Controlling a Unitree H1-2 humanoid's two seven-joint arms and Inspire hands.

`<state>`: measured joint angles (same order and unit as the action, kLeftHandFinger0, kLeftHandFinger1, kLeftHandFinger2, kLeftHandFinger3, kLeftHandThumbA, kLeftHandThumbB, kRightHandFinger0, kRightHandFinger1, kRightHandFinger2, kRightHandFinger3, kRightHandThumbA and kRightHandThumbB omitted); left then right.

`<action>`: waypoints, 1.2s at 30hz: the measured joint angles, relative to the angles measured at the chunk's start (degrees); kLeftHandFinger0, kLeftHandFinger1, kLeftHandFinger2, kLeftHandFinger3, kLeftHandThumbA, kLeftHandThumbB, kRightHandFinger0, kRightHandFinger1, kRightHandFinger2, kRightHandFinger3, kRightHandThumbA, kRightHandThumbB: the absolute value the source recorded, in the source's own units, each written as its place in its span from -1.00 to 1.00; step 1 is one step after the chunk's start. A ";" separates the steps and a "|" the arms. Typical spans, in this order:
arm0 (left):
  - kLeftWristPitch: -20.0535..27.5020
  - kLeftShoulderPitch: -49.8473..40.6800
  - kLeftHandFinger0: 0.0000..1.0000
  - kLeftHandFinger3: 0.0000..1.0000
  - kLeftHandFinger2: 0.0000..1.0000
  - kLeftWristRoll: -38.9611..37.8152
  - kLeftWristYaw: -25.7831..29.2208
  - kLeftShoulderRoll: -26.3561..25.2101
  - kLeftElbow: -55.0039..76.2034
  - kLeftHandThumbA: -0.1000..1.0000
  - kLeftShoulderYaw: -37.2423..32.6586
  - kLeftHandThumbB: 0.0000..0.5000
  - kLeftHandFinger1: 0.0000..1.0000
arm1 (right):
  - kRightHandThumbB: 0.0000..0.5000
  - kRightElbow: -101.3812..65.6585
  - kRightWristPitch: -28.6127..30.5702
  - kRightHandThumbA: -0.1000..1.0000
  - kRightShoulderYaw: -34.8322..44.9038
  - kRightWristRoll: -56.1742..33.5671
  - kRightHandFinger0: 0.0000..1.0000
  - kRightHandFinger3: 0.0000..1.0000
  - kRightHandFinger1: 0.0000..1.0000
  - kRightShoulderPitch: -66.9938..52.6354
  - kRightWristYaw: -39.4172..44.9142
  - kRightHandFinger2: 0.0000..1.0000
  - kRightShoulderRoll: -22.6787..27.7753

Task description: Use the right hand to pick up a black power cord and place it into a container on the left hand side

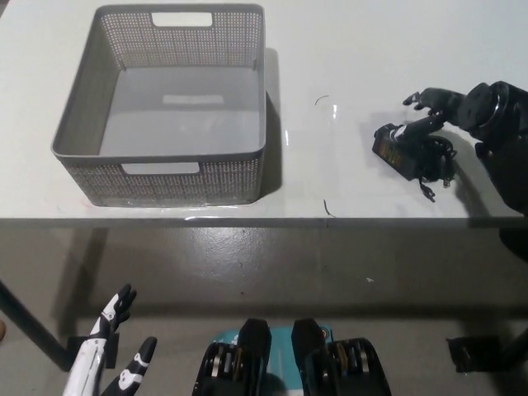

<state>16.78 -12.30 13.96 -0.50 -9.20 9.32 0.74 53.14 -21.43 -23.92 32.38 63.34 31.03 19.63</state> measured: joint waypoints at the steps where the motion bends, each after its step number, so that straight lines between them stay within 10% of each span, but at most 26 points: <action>1: 0.00 0.01 1.00 1.00 1.00 -0.01 -0.01 -0.02 0.00 0.60 0.00 -0.33 1.00 | 1.00 0.43 0.10 0.53 -0.06 0.00 1.00 1.00 1.00 0.00 -0.11 1.00 -0.13; 12: 0.00 0.30 1.00 1.00 1.00 -0.59 -0.82 -0.63 0.04 0.60 0.01 -0.27 1.00 | 1.00 15.40 6.92 0.56 -1.65 0.16 1.00 1.00 1.00 0.65 -9.04 1.00 -4.76; 22: 0.01 1.59 1.00 1.00 1.00 -1.55 -1.23 -0.63 0.02 0.54 0.10 -0.30 1.00 | 0.92 23.97 10.14 -0.02 -1.67 0.06 1.00 1.00 1.00 1.63 -20.14 1.00 -8.30; 23: 0.01 1.68 1.00 1.00 1.00 -1.74 -1.24 -0.63 0.02 0.56 0.12 -0.29 1.00 | 0.65 24.38 10.27 -0.36 -1.90 0.16 0.39 1.00 0.85 1.51 -21.77 1.00 -8.67; 24: 0.00 1.73 1.00 1.00 1.00 -1.84 -1.24 -0.63 0.01 0.58 0.12 -0.30 1.00 | 0.38 24.53 10.42 -0.75 -2.24 0.30 -0.28 1.00 0.02 1.33 -23.31 0.46 -8.96; 26: 0.00 1.78 1.00 1.00 1.00 -1.94 -1.25 -0.62 0.01 0.60 0.11 -0.32 1.00 | 0.03 24.57 10.71 -1.00 -2.77 0.68 -0.79 0.35 -0.57 0.84 -26.07 -0.31 -9.18; 29: -0.01 1.77 1.00 1.00 1.00 -1.99 -1.25 -0.62 -0.08 0.62 0.11 -0.29 1.00 | -0.09 24.54 11.45 -1.00 -2.84 1.03 -1.00 -0.17 -0.89 0.19 -31.29 -0.61 -8.89; 36: 0.00 2.65 1.00 1.00 1.00 -2.03 -1.25 -0.63 -0.75 0.70 0.18 -0.33 1.00 | -0.21 24.69 15.39 -1.00 -2.18 0.95 -1.00 -0.67 -1.00 -1.66 -43.12 -0.86 -8.24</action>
<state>16.78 -9.65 11.93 -1.75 -9.83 8.57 0.92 77.83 -6.04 -26.11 33.33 61.68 -12.09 11.39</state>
